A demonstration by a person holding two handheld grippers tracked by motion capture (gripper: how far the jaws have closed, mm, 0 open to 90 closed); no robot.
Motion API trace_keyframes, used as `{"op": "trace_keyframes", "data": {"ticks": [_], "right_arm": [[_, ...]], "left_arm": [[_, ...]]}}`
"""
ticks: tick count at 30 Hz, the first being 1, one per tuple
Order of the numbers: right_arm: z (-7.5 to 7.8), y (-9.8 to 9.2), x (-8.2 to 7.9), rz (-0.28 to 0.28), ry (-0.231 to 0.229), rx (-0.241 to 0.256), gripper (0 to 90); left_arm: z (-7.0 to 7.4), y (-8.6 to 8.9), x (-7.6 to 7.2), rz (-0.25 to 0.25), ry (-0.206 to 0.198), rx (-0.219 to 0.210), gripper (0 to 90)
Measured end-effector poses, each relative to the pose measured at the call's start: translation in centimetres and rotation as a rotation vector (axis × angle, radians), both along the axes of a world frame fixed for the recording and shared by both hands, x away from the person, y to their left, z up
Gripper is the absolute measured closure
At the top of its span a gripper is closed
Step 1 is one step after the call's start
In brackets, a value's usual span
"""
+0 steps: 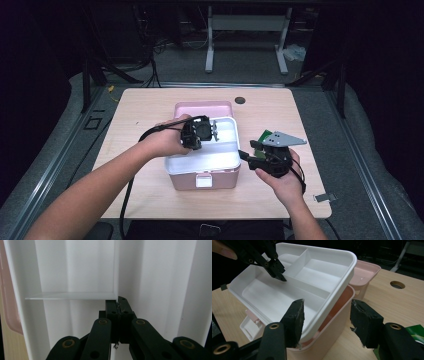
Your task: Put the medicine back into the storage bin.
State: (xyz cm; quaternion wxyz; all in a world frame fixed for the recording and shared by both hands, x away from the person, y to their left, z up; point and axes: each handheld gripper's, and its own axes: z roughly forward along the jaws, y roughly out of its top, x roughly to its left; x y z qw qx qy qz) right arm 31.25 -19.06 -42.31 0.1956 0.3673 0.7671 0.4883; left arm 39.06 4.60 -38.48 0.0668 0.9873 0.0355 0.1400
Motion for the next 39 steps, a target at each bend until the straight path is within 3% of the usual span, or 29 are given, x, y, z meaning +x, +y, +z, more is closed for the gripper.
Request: {"op": "trace_keyframes", "data": {"ticks": [10, 14, 23, 27, 32, 35, 38, 39], "right_arm": [[-0.3, 0.0, 0.2, -0.003, 0.007, -0.007, 44.4], [-0.4, 0.0, 0.2, -0.005, 0.011, -0.012, 43.7], [-1.2, -0.1, 0.7, -0.009, 0.04, -0.036, 42.1], [-1.3, -0.2, 1.0, -0.017, 0.043, -0.037, 41.4], [-1.6, -0.7, 1.6, -0.029, 0.043, -0.061, 41.4], [-1.6, -1.3, 2.1, -0.031, 0.041, -0.09, 40.2], [-1.8, -2.0, 3.0, -0.026, 0.05, -0.165, 34.0], [-2.0, -2.6, 3.8, -0.021, 0.084, -0.236, 29.5]], "left_arm": [[2.1, 2.2, -0.3, 0.038, -0.036, -0.021, 89.5], [2.9, 3.8, -0.5, 0.056, -0.05, -0.025, 89.5], [3.7, 11.5, 0.0, 0.226, -0.063, -0.035, 89.5], [2.6, 15.3, 0.2, 0.323, -0.05, -0.032, 89.5], [0.6, 19.3, 0.4, 0.404, -0.025, 0.004, 89.5], [-0.7, 21.0, 0.4, 0.45, -0.011, -0.007, 89.5], [-2.1, 22.4, 0.5, 0.481, 0.015, -0.006, 89.5], [-2.6, 22.8, 0.5, 0.49, 0.021, -0.01, 89.5]]}}
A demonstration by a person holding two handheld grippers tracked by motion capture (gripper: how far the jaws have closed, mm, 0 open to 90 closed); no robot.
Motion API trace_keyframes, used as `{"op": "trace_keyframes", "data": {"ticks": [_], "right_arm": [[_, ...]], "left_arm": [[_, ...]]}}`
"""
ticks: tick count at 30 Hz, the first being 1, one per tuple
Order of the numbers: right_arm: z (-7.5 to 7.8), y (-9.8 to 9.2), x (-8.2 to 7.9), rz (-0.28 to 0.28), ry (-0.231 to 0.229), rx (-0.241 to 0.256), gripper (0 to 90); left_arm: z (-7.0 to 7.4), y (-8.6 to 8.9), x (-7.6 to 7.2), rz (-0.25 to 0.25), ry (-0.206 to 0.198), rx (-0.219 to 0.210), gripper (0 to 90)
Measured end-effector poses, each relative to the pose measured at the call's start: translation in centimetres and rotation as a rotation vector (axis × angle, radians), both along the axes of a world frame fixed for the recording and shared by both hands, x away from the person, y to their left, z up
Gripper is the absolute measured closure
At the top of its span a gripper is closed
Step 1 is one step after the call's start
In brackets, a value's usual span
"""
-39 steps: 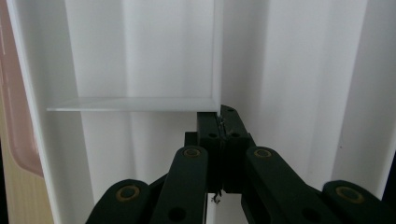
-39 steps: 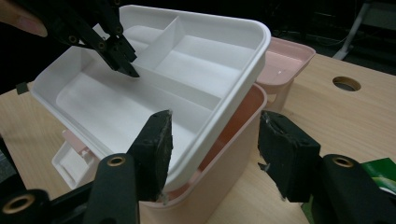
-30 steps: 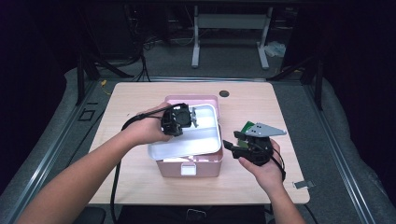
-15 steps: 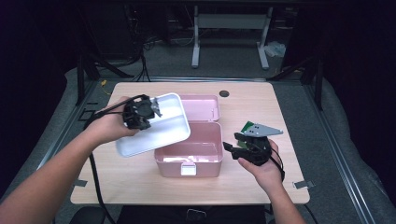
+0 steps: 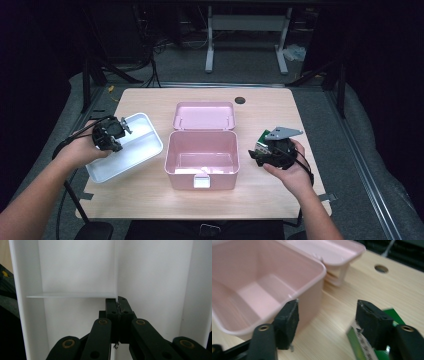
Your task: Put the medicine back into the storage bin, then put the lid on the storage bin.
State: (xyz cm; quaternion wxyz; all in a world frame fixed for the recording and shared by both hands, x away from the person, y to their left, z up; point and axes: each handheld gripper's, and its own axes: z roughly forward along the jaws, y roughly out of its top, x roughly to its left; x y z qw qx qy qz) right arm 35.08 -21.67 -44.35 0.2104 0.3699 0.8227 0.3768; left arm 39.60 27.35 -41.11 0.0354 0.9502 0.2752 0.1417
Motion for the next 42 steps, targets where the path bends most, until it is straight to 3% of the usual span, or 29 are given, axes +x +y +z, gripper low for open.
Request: {"op": "trace_keyframes", "data": {"ticks": [1, 6, 11, 16, 21, 25, 32, 35, 38, 42], "right_arm": [[0.0, 0.0, 0.0, 0.0, 0.0, 0.0, 29.5], [-0.5, -1.3, 2.5, 0.004, 0.094, -0.14, 16.0], [-0.9, -1.7, 4.7, 0.034, 0.17, -0.249, 11.8], [-1.1, -1.4, 6.5, 0.069, 0.217, -0.352, 5.7], [-1.2, -1.2, 8.0, 0.095, 0.273, -0.409, 1.1], [-1.5, -1.2, 9.1, 0.114, 0.331, -0.415, 0.0], [-2.6, -1.3, 10.4, 0.151, 0.428, -0.441, 1.3], [-2.7, -1.4, 11.0, 0.134, 0.434, -0.477, 1.5], [-2.6, -1.7, 11.9, 0.135, 0.451, -0.477, 5.7], [-2.5, -1.8, 12.9, 0.158, 0.475, -0.489, 8.1]], "left_arm": [[-0.5, 0.3, 0.0, 0.011, 0.008, -0.006, 89.5], [-3.9, 1.4, 0.1, 0.046, 0.057, -0.007, 89.5], [-6.6, 2.0, 0.4, 0.07, 0.093, -0.017, 89.5], [-8.1, 2.2, 0.5, 0.079, 0.116, -0.015, 89.5], [-9.5, 2.1, 0.7, 0.086, 0.139, -0.033, 89.5], [-10.5, 2.1, 0.8, 0.097, 0.159, -0.068, 89.3], [-11.0, 2.3, 0.9, 0.109, 0.159, -0.079, 86.7], [-10.6, 2.6, 0.8, 0.13, 0.148, -0.103, 73.7], [-9.9, 2.9, 0.3, 0.142, 0.1, -0.127, 62.7], [-9.3, 3.0, -0.9, 0.135, 0.04, -0.208, 55.5]]}}
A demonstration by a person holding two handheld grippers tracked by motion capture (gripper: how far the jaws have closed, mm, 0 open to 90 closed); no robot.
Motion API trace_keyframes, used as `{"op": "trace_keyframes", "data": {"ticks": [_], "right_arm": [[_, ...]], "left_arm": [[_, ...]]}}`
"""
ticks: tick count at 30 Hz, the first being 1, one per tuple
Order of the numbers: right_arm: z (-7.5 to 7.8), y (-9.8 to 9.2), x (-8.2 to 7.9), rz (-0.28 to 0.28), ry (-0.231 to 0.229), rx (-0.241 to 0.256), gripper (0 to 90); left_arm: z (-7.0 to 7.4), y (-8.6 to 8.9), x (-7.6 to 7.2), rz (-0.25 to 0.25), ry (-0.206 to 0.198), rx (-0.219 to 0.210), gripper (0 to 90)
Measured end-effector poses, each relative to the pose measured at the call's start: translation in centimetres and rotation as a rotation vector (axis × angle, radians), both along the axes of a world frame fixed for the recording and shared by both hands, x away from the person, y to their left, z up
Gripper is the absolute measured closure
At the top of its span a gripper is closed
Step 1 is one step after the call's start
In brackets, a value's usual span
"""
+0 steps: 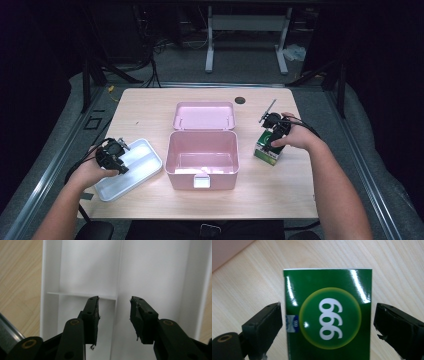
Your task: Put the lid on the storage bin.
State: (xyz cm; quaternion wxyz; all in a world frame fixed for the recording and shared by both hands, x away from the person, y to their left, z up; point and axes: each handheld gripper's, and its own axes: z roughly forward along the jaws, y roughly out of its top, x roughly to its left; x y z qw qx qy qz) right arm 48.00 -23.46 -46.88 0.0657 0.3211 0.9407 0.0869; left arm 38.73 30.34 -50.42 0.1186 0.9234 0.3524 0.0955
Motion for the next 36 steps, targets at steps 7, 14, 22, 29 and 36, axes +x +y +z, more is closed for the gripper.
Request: {"op": "trace_keyframes", "data": {"ticks": [7, 14, 22, 29, 36], "right_arm": [[-0.6, -0.2, 1.3, 0.015, 0.112, 0.007, 13.6], [-0.7, 0.0, 1.7, 0.002, 0.151, -0.013, 14.6], [0.1, 0.2, 1.1, 0.002, 0.127, -0.026, 15.9], [3.8, 0.8, -0.1, 0.05, 0.089, -0.026, 15.9], [7.1, 1.6, -1.2, 0.091, 0.069, -0.055, 15.9]], "left_arm": [[1.3, -0.3, -1.6, 0.0, -0.093, -0.049, 50.7], [1.7, -0.3, -2.5, 0.0, -0.104, -0.083, 50.6], [2.2, 0.1, -3.2, 0.006, -0.109, -0.126, 49.6], [2.4, 0.0, -3.5, -0.003, -0.109, -0.123, 48.7], [2.6, 0.0, -3.7, -0.011, -0.114, -0.127, 48.5]]}}
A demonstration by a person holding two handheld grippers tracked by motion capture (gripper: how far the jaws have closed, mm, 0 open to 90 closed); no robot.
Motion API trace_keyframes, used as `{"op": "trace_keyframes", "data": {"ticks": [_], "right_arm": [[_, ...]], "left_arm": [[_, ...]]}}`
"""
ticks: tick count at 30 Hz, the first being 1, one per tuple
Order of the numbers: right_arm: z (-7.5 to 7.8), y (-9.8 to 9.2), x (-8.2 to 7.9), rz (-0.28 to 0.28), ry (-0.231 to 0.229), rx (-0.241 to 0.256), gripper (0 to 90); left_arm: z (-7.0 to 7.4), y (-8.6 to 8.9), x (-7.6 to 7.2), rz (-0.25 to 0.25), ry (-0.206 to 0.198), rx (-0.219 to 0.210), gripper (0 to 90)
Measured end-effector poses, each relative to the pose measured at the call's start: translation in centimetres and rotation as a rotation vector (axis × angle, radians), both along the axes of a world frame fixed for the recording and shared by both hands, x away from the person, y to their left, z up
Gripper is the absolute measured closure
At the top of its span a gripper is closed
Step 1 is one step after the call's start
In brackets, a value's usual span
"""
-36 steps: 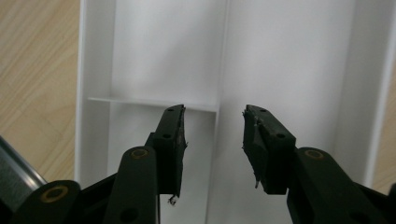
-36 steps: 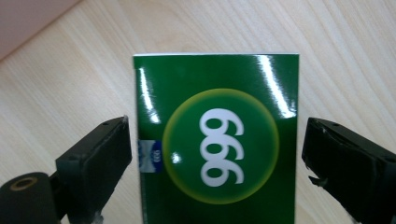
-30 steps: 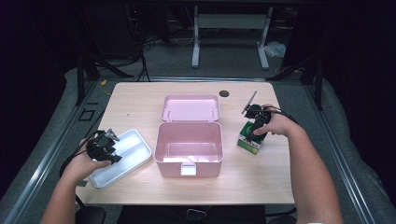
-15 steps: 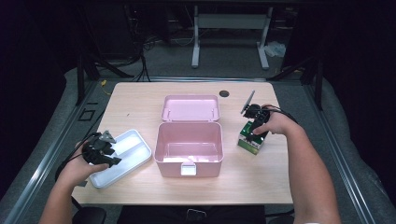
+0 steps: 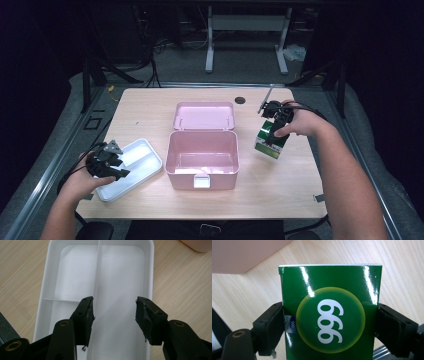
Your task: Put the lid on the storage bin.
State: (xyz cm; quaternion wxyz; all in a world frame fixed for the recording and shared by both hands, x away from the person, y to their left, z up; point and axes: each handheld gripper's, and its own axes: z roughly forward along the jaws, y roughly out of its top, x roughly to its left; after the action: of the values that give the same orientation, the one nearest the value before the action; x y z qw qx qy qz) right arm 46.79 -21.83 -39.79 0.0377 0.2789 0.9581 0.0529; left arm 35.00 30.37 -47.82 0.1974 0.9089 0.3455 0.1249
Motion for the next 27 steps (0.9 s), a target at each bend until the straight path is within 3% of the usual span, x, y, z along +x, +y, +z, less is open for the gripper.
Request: {"op": "trace_keyframes", "data": {"ticks": [4, 8, 10, 13, 19, 27], "right_arm": [[1.2, 0.6, -0.5, 0.061, -0.004, -0.007, 16.1], [2.1, 1.4, -1.6, 0.257, -0.032, 0.016, 16.3], [2.5, 1.8, -2.0, 0.326, -0.031, 0.014, 16.4], [2.8, 2.4, -2.3, 0.382, -0.019, 0.001, 16.4], [4.6, 4.1, -3.1, 0.397, 0.02, -0.008, 16.4], [7.1, 7.4, -4.4, 0.454, 0.017, 0.001, 16.4]], "left_arm": [[0.0, 0.2, 0.0, -0.001, -0.001, -0.001, 48.4], [0.0, 0.3, 0.0, 0.002, 0.003, 0.0, 48.4], [0.0, 0.4, 0.0, 0.002, 0.005, 0.0, 48.4], [0.0, 0.4, 0.0, 0.001, 0.006, -0.002, 48.4], [-0.1, 0.5, 0.0, 0.003, 0.008, -0.002, 48.4], [-0.1, 0.5, 0.1, 0.001, 0.009, -0.002, 48.3]]}}
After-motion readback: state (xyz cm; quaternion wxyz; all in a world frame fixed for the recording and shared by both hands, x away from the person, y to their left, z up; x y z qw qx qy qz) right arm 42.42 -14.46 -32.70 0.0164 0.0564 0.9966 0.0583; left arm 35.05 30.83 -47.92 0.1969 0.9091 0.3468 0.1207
